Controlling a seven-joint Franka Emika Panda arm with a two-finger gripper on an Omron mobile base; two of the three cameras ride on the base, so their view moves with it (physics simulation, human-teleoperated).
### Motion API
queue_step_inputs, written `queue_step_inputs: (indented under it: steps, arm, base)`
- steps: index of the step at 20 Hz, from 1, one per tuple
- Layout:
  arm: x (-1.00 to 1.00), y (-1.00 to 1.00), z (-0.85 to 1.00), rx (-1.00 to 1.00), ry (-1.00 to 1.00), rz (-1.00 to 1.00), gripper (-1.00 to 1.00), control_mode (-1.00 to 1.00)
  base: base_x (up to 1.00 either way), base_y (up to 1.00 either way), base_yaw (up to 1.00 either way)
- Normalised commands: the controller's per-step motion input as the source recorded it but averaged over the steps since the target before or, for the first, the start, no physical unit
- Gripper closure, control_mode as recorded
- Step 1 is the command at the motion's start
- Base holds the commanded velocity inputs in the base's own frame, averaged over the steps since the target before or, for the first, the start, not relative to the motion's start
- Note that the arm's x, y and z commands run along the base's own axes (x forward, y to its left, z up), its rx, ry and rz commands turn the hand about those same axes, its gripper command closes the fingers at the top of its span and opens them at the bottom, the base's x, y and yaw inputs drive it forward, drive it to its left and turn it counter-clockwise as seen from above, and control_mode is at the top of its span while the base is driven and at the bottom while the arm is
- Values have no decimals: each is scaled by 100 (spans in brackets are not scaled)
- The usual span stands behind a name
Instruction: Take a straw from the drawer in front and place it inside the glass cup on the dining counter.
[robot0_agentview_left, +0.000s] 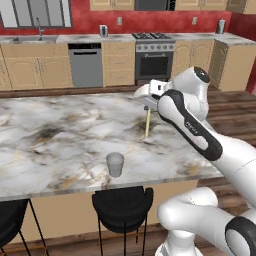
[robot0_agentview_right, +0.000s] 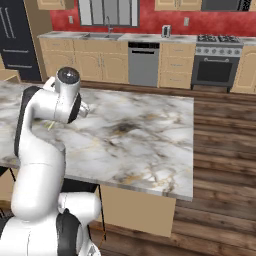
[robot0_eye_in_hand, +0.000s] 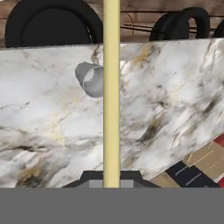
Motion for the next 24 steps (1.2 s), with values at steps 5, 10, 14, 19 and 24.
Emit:
queue_step_inputs:
  steps: [5, 10, 14, 19, 24]
  arm:
    - [39, 2, -10, 24, -12, 74, 100, -100]
    - [28, 34, -9, 19, -19, 64, 100, -100]
    - [4, 39, -1, 10, -22, 51, 100, -100]
    - [0, 33, -1, 8, -20, 45, 100, -100]
    - [0, 12, -15, 6, -39, 49, 100, -100]
  base:
    - [0, 0, 0]
    - [0, 0, 0]
    - [0, 0, 0]
    - [0, 0, 0]
    - [0, 0, 0]
